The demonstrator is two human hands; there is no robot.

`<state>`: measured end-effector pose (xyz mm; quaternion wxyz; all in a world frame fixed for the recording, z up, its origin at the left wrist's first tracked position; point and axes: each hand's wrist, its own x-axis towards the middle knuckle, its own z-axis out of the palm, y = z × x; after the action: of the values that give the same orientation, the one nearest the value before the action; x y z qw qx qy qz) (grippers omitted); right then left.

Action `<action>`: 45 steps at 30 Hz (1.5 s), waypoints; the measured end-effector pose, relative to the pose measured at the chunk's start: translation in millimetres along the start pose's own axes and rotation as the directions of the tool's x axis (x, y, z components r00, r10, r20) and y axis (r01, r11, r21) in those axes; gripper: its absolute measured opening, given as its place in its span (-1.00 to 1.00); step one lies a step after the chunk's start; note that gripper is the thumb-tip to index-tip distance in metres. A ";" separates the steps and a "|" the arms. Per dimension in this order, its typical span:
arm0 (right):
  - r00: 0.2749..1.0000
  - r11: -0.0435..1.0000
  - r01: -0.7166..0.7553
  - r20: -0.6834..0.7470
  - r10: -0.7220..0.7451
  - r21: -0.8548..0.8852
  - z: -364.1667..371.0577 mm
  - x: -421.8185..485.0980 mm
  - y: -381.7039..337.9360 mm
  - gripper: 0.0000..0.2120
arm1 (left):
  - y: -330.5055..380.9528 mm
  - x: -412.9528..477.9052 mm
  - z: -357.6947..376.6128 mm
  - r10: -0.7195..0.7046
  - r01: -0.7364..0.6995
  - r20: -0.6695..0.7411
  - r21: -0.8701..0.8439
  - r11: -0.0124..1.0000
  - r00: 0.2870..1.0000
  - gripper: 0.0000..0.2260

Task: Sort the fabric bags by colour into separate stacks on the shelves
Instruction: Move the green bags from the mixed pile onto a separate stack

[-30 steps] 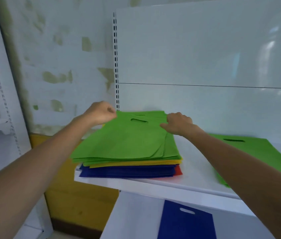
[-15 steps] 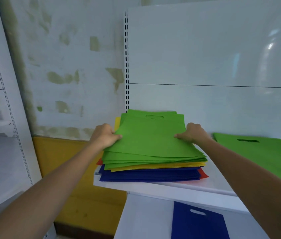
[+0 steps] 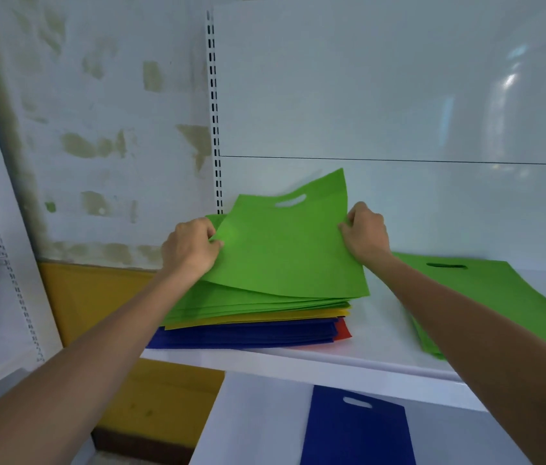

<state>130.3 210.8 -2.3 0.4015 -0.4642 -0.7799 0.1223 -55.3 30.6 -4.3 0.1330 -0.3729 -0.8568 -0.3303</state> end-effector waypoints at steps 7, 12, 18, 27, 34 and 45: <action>0.988 0.993 0.068 -0.133 -0.081 -0.101 -84.3 21.7 59.8 -0.66 | 93.9 -14.0 20.5 0.221 -0.211 0.036 -0.184 0.960 0.975 -0.72; 0.986 0.984 0.054 -0.149 -0.080 -0.168 -150.2 26.9 131.6 -0.78 | 170.8 -40.7 52.3 0.285 -0.251 0.118 -0.241 0.938 0.951 -0.71; 0.999 0.952 0.040 0.024 -0.035 -0.304 -192.3 17.8 208.3 -0.64 | 231.7 -75.0 94.6 0.296 -0.244 0.177 -0.264 0.933 0.939 -0.71; 0.949 0.903 -0.074 0.249 0.195 -0.424 -174.0 -4.1 272.2 -0.69 | 235.2 -113.1 142.1 0.197 -0.175 0.371 -0.092 0.980 0.908 -0.82; 0.927 0.886 -0.140 0.255 0.274 -0.442 -154.8 -12.6 284.0 -0.72 | 240.7 -121.1 150.6 0.191 -0.189 0.513 -0.056 0.980 0.837 -0.93; 0.959 0.927 -0.086 0.220 0.176 -0.365 -163.9 29.3 236.9 -0.65 | 237.6 -75.9 106.0 0.267 -0.264 0.362 -0.060 0.963 0.893 -0.86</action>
<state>392.6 332.8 -14.6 0.2019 -0.5607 -0.8004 0.0650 171.5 179.0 -8.6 0.0129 -0.5419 -0.8060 -0.2377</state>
